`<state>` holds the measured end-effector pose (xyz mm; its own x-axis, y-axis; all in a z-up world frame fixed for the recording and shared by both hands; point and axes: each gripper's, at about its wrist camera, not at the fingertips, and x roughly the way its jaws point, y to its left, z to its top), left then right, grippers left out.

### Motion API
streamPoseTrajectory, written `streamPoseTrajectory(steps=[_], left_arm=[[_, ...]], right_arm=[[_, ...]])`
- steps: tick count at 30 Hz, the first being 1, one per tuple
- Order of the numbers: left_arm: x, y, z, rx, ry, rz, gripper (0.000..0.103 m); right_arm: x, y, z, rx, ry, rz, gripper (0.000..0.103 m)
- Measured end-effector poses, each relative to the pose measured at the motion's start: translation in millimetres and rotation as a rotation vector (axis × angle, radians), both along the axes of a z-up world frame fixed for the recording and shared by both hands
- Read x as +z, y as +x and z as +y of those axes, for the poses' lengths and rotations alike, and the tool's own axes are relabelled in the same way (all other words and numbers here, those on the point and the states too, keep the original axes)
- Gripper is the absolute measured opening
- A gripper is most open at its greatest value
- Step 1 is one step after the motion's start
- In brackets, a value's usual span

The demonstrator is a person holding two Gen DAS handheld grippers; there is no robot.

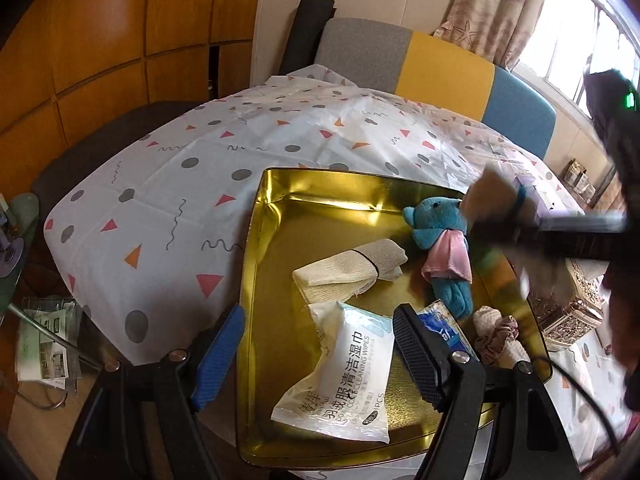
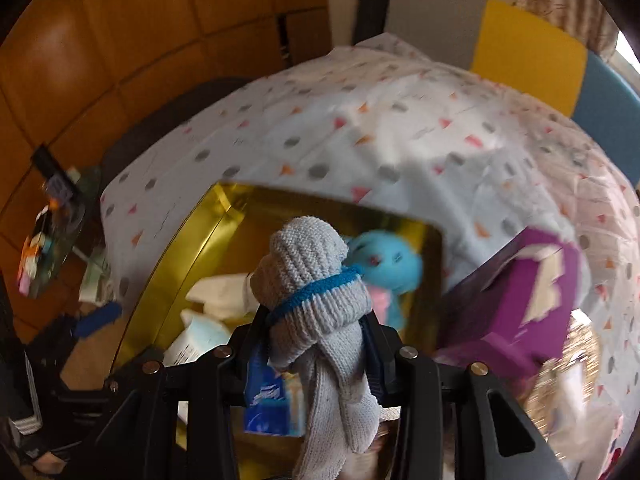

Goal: Organize soft objects
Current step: 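Carry the grey socks with the right tool and release them in the tray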

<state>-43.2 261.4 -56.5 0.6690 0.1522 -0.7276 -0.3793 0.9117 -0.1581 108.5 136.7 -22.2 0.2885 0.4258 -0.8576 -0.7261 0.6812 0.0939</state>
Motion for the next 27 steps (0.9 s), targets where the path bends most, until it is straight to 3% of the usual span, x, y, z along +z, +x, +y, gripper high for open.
streamPoseTrajectory(steps=[7,13,16,27], left_arm=[[-0.4,-4.0,0.2,0.008,0.003,0.004,0.077],[-2.1,-3.2,-1.6,0.0,0.003,0.01,0.077],[-3.6,-2.6,-4.6,-0.006,0.005,0.012,0.077],[0.2,0.6,-21.1,-0.044,0.028,0.012,0.079]], right_arm=[[-35.1,-13.9,1.0,-0.028,-0.009,0.048,0.044],[-50.9,-6.3,-3.2,-0.03,0.03,0.155,0.049],[-50.1,-8.4,-9.7,-0.057,0.032,0.127,0.054],[-36.7,-22.2,-43.1,-0.106,0.016,0.014,0.055]])
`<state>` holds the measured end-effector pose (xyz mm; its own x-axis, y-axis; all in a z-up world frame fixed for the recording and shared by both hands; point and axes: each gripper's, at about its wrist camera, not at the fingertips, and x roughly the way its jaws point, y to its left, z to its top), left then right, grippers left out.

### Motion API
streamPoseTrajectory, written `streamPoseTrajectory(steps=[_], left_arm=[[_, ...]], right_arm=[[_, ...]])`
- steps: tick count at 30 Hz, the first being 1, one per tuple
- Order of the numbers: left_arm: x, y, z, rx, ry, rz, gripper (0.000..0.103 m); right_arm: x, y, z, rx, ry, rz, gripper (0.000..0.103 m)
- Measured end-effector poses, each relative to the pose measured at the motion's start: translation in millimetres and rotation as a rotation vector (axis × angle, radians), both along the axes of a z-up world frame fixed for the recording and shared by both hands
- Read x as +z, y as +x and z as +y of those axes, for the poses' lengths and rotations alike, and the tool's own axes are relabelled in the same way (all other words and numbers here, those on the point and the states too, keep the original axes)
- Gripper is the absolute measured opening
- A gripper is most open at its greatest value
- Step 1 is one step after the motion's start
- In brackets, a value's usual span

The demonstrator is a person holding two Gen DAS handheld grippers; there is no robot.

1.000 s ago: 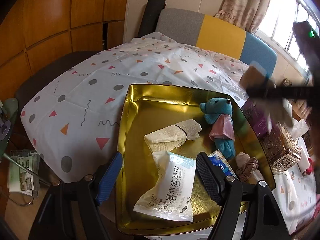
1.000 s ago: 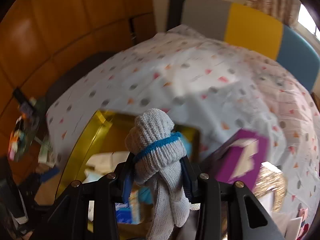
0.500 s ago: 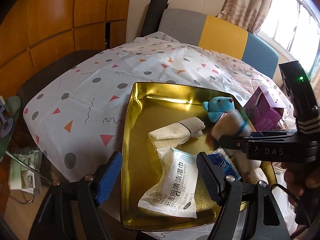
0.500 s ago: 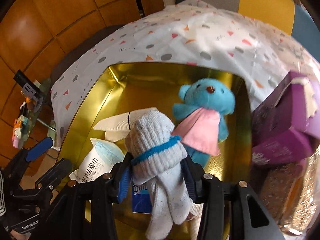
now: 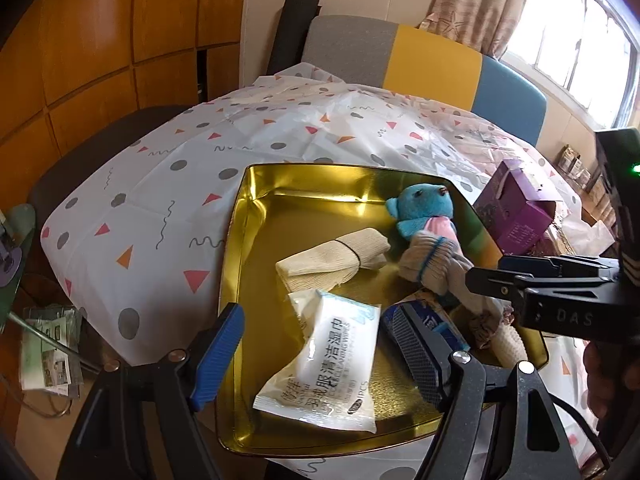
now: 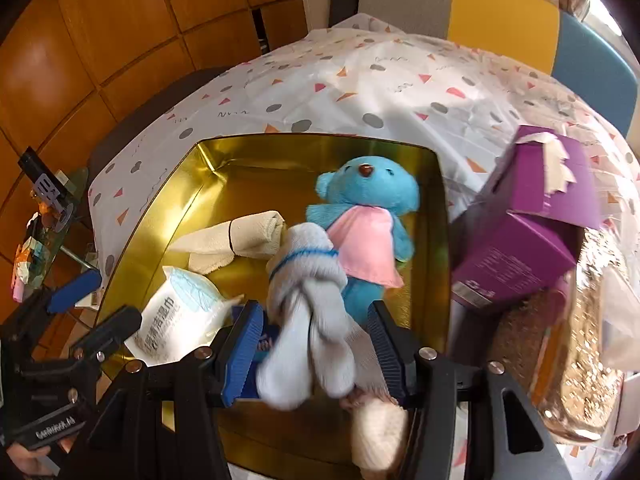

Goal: Organize soft objects
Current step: 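Carry the grey socks with the right tool and release them in the tray, then move both tools back to the remaining items and grasp the brown scrunchie with the right tool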

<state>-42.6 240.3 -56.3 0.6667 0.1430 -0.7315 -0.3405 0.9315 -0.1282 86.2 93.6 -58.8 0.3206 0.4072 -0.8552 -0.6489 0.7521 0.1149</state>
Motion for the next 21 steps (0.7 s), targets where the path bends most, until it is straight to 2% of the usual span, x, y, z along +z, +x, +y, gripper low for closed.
streamPoseTrajectory(steps=[13,21], left_arm=[[8.1,3.2,-25.4,-0.07,0.053,-0.003,0.079],[12.6,7.7,-45.1,-0.122,0.074,-0.001,0.079]], right_arm=[[27.4,-26.2,-54.6,-0.02,0.054,-0.167,0.055],[51.6,-20.2,-121.6,-0.146,0.105,-0.225,0.055]])
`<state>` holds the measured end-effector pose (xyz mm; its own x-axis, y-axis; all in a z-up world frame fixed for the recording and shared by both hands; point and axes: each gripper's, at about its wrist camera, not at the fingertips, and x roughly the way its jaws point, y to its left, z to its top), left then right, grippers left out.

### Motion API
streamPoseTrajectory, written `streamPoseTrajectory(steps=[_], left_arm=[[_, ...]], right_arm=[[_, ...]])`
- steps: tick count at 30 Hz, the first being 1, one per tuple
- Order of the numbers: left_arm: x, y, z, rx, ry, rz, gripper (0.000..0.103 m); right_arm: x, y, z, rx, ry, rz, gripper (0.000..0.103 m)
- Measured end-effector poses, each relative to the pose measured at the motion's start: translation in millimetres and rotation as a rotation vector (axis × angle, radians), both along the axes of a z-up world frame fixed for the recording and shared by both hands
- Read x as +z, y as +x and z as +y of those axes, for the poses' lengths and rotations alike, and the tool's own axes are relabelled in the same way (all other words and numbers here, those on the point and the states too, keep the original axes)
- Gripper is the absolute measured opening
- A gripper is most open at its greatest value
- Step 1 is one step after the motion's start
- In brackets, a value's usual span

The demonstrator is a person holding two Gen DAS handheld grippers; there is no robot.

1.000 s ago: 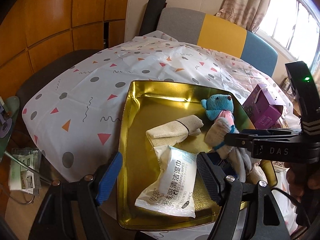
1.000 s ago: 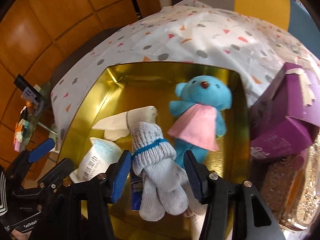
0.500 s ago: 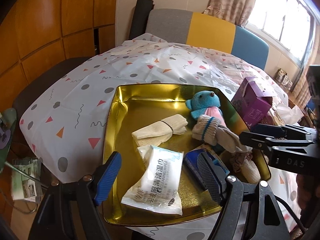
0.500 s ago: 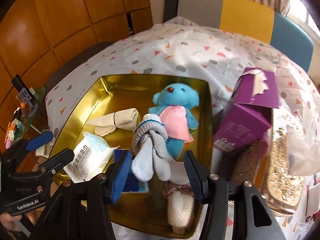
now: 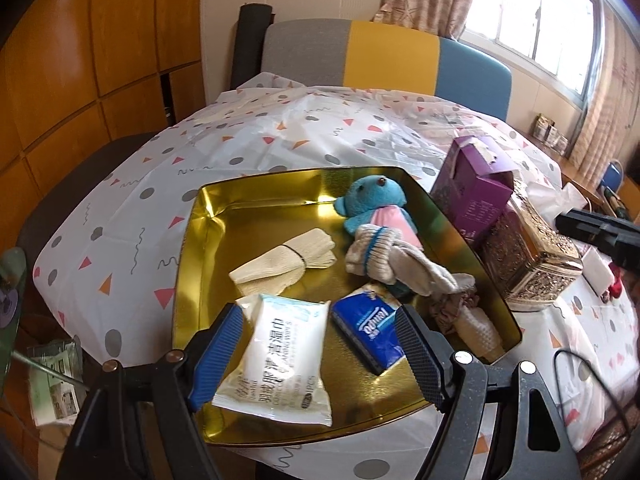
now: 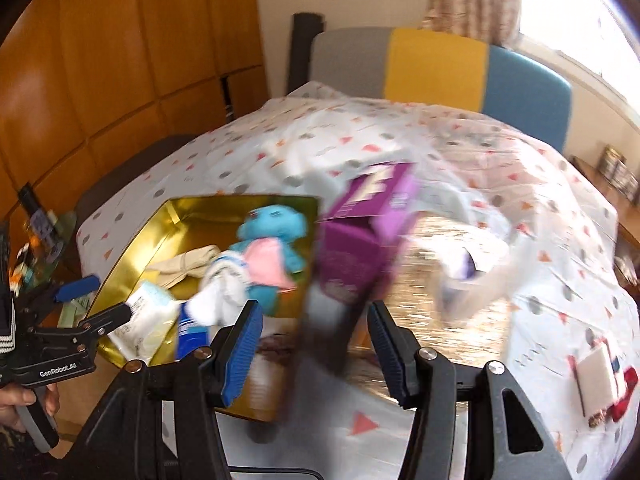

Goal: Organize soft objects
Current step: 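Move both tools back to the remaining items and grasp the brown scrunchie with the right tool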

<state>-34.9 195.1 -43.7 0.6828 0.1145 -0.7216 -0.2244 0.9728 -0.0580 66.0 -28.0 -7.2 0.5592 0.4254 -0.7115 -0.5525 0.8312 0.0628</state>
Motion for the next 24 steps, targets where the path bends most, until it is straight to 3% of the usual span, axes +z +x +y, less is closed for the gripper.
streamPoseTrajectory(steps=[8,16,20,24], left_arm=[[3.5,3.6,-19.2,-0.061,0.007,-0.001,0.079],[8.0,9.3,-42.5,-0.141,0.01,-0.01,0.079],[12.3,12.1,-54.2,-0.18,0.005,-0.023,0.079],[15.5,16.1,-67.3,-0.221,0.009,-0.021,0.079]], right_arm=[[15.7,15.3,-86.1,-0.182,0.041,-0.04,0.055],[-0.4,42.5,-214.3,-0.513,0.111,0.048,0.055],[-14.6,51.5,-300.7,-0.76,0.229,0.104,0.055],[-40.0,57.1,-379.4,-0.983,0.413,0.177,0.055]])
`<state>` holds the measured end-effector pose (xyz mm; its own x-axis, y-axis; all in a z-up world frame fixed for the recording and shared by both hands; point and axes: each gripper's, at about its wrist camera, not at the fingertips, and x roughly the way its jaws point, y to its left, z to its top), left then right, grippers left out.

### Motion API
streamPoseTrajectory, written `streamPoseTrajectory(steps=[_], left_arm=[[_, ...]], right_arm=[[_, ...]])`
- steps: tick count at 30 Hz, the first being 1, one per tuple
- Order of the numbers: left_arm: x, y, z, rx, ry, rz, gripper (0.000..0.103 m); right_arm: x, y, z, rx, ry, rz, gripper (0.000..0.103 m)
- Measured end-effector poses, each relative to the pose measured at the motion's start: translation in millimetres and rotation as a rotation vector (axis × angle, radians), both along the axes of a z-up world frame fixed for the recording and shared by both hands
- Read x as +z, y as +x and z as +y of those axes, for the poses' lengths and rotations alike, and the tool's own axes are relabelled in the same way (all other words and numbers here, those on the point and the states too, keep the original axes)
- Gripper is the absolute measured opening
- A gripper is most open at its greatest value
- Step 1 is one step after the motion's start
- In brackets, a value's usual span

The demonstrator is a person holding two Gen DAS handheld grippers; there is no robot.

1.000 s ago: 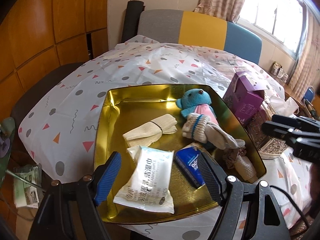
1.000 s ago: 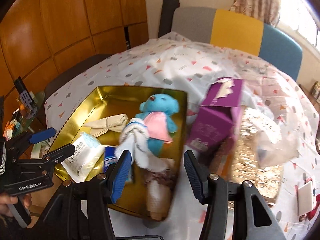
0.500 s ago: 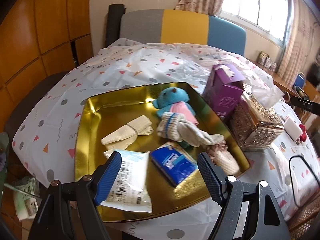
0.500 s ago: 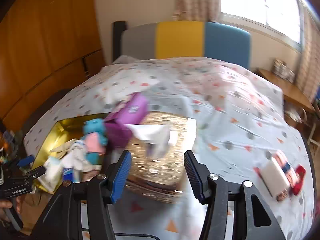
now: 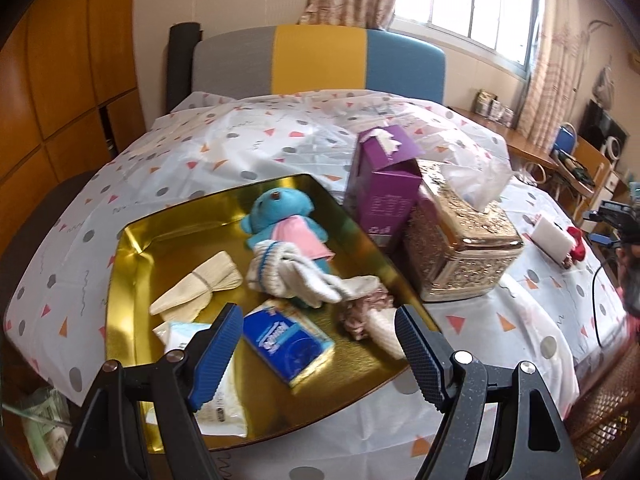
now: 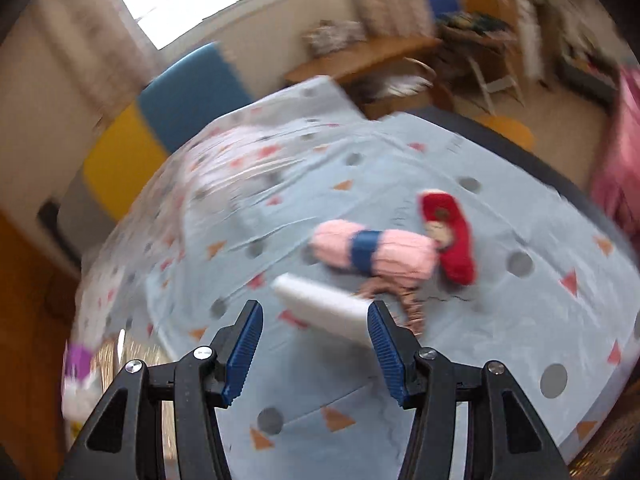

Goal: Organize soft objects
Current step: 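Move both tools back to the remaining items and grasp the brown scrunchie with the right tool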

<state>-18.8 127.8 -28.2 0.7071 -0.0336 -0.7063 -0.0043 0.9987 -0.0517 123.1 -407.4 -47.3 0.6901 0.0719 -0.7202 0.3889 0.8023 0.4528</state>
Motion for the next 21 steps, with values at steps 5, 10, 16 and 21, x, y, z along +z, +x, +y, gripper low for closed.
streamPoseTrajectory(steps=[5,10,16,21], left_arm=[[4.2,4.8,-18.0,-0.058,0.003,0.002,0.079],[5.6,10.3,-38.6,-0.116,0.0,0.006,0.079],[5.0,16.8,-65.8,-0.186,0.014,0.023,0.079],[1.8,23.0,-92.5,-0.271,0.022,0.045,0.079]], right_arm=[[-26.7,5.4,-42.9,-0.108,0.093,0.024,0.055],[-33.9,20.2,-35.6,0.0,0.128,0.005,0.055],[-43.2,46.5,-16.3,0.074,0.051,0.063,0.055],[-50.4,48.0,-7.7,0.182,0.204,0.064,0.055]])
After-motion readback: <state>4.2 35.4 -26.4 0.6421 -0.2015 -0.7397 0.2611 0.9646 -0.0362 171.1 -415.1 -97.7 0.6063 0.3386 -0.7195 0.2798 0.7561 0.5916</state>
